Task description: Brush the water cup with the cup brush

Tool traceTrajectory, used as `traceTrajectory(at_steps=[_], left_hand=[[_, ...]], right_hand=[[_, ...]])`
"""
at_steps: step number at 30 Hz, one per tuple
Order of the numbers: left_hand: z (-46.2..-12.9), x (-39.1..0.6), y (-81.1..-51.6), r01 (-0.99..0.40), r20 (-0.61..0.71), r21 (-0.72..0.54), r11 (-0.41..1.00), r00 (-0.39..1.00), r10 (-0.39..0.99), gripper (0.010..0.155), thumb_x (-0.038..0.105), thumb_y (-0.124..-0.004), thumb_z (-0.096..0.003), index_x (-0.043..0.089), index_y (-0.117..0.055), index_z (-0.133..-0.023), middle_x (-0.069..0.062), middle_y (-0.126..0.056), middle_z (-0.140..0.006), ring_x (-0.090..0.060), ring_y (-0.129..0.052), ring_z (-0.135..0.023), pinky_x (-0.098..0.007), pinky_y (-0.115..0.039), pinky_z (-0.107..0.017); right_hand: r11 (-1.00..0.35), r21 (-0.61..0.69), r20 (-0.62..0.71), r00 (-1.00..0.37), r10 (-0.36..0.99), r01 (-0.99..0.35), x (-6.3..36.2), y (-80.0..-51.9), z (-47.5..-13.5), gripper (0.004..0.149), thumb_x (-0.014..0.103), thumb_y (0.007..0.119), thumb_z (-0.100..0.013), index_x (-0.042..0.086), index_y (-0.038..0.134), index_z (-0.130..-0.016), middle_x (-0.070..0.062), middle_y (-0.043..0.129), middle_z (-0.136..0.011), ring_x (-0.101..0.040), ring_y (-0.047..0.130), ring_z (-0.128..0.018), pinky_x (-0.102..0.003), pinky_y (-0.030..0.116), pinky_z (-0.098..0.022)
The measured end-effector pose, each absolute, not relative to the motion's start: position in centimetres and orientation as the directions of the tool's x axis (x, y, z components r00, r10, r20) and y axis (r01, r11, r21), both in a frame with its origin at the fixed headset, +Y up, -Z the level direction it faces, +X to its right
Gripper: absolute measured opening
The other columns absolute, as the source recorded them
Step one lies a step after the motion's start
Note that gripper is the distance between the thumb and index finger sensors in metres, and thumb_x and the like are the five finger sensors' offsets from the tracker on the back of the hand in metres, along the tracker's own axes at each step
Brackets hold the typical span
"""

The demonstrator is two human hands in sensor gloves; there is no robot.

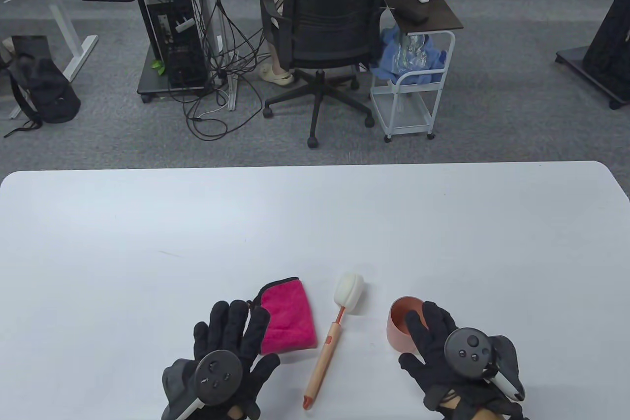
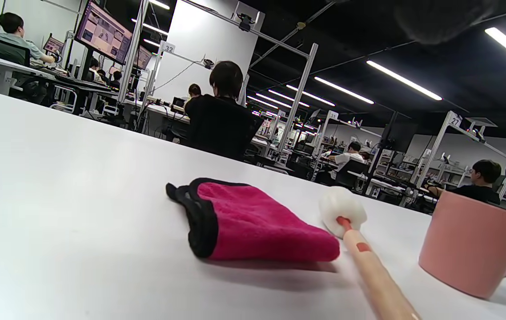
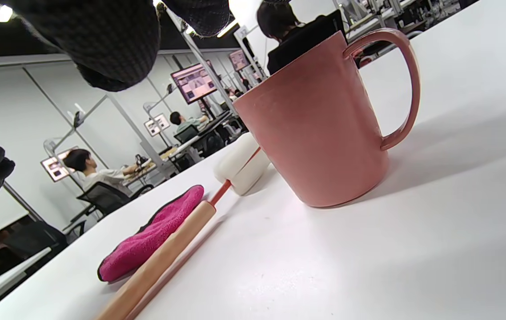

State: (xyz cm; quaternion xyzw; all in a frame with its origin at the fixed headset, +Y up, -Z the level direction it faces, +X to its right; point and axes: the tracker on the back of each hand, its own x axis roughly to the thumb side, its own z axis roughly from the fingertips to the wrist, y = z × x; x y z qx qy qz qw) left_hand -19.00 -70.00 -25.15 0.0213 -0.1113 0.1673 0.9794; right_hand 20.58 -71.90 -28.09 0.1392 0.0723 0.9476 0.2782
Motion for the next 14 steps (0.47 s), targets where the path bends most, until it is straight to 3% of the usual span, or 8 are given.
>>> traceTrajectory(at_steps=[14], left_hand=[[-25.58, -19.45, -71.00, -0.351, 0.191, -0.040, 0.936, 0.917, 0.352, 0.073, 0.063, -0.061, -0.0459, 0.044, -0.026, -0.107, 0.001, -0.019, -0.116, -0.034, -0.010, -0.110, -0.066, -0.020, -0.074]], right_hand=[[-0.814, 0.260, 0.221, -0.788, 0.574, -0.520, 20.28, -72.19, -28.07, 0.075, 0.051, 0.071, -0.051, 0.034, 0.029, -0.110, -0.017, 0.010, -0.115, -0.046, 0.014, -0.107, -0.063, 0.025, -0.075]])
